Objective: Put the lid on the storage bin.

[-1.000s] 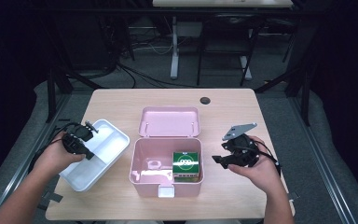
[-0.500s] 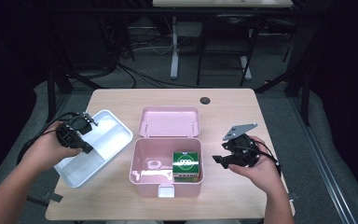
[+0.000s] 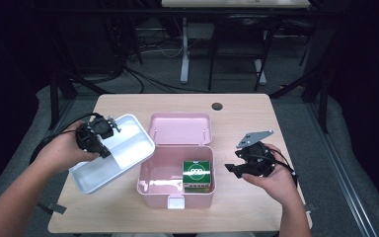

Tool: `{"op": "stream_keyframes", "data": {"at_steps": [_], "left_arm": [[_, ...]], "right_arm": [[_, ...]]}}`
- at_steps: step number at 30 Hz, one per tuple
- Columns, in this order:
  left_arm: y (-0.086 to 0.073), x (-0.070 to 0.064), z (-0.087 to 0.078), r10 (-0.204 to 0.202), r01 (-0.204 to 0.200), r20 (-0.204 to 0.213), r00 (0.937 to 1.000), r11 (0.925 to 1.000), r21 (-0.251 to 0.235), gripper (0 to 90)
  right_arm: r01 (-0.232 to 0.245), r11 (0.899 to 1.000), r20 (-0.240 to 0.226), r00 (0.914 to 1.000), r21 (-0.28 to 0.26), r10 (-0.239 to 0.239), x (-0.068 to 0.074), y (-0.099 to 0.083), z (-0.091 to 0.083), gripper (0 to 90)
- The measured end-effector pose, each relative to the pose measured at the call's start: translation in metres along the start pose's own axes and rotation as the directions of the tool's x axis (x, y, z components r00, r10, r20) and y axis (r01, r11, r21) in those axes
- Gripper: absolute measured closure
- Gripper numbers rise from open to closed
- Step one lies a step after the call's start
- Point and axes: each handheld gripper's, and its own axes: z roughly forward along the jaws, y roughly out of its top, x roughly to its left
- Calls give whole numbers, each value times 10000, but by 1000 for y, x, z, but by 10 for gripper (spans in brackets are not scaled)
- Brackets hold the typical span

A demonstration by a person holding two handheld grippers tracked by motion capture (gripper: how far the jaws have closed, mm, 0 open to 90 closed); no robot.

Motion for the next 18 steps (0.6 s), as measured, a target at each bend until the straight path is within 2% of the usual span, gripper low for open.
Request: {"op": "stream_keyframes", "data": {"at_steps": [1,3,8,12,14,16,18], "left_arm": [[3,-1,0,27,-26,104,9999,10000,-77,895],[6,-2,1,63,-61,179,9998,9999,-117,895],[21,-13,3,730,-731,81,9973,9973,55,896],[29,-18,2,953,-953,105,9954,9954,-28,896],[38,-23,2,1212,-1211,192,9924,9926,-59,895],[41,-26,3,1305,-1302,190,9913,9914,-127,896],[48,-31,4,1583,-1581,245,9871,9874,-98,896]], "right_arm": [[9,9999,-17,10000,172,-9,0,0,-1,417],[14,10000,39,10000,75,-14,0,0,-1,417],[-64,10000,8,10000,60,64,-2,-1,0,416],[-86,9999,-37,10000,61,86,-2,-1,0,417],[-123,9999,17,9999,90,123,-2,-1,0,416],[-139,9999,-34,9999,26,139,-2,-1,1,416],[-124,9999,-16,9999,62,124,-3,-1,1,416]]}}
